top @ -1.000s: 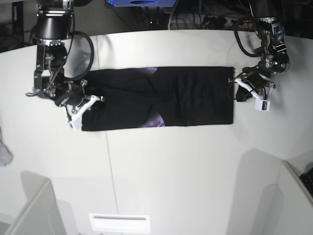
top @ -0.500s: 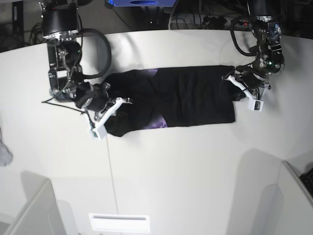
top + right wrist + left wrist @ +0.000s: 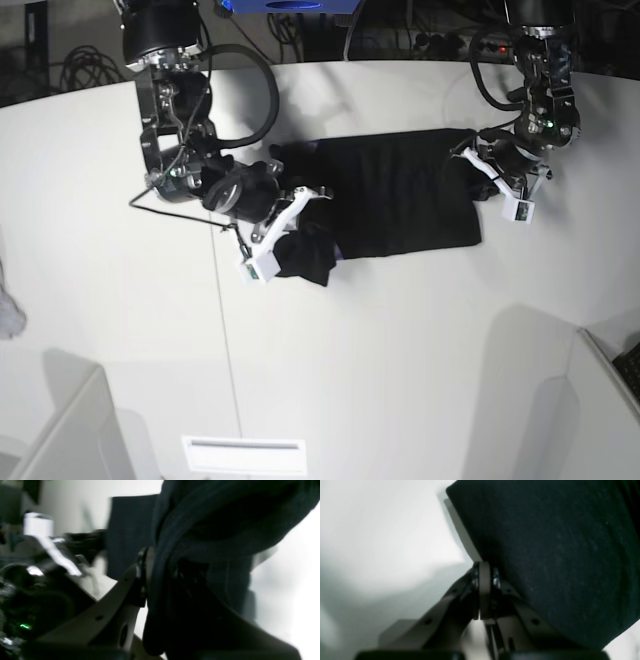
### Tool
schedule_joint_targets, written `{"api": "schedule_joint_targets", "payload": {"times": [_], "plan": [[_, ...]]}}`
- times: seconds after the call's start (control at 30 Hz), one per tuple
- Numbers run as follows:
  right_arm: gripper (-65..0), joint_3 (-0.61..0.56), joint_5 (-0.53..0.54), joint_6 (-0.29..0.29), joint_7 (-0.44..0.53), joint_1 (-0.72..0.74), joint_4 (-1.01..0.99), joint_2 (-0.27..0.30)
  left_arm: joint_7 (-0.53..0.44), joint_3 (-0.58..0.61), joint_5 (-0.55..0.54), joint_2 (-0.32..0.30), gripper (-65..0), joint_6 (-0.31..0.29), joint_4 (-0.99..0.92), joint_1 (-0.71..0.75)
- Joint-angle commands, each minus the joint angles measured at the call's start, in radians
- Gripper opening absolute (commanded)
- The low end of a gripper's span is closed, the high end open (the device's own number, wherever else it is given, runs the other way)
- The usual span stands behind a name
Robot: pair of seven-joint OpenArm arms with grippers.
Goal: Fold the T-shirt properly
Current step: 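Fold the strip end with the right gripper over toward the left gripper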
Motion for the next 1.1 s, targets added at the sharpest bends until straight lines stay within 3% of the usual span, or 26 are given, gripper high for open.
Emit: {"api": "schedule_joint_targets", "payload": {"times": [0.0,0.27,0.53,0.73,0.9,1.07], "plan": [[-65.0,-0.013,0.018,-0.006,0.017,0.019,0.02,-0.008,0.006,-0.001,0.005,-0.01,-65.0,0.0,0.009,-0.005],[-65.0,-0.066,0.01,-0.023,0.025,0.025,0.017,-0.061,0.006,0.053,0.005,-0.01,-65.0,0.002,0.009,-0.008],[-65.0,-0.062,0.01,-0.024,0.026,0.045,0.022,-0.061,0.006,0.159,0.003,0.004,-65.0,0.003,-0.014,-0.074],[-65.0,-0.065,0.01,-0.024,0.094,0.046,0.015,-0.061,0.011,0.163,0.003,0.033,-65.0,0.078,-0.014,-0.122],[-65.0,-0.065,0.01,-0.024,0.103,0.061,0.015,-0.061,0.102,0.159,0.005,0.052,-65.0,0.082,-0.005,-0.165],[-65.0,-0.083,0.01,-0.024,0.146,0.078,0.003,-0.063,0.112,0.16,0.005,0.05,-65.0,0.082,-0.002,-0.171]]}}
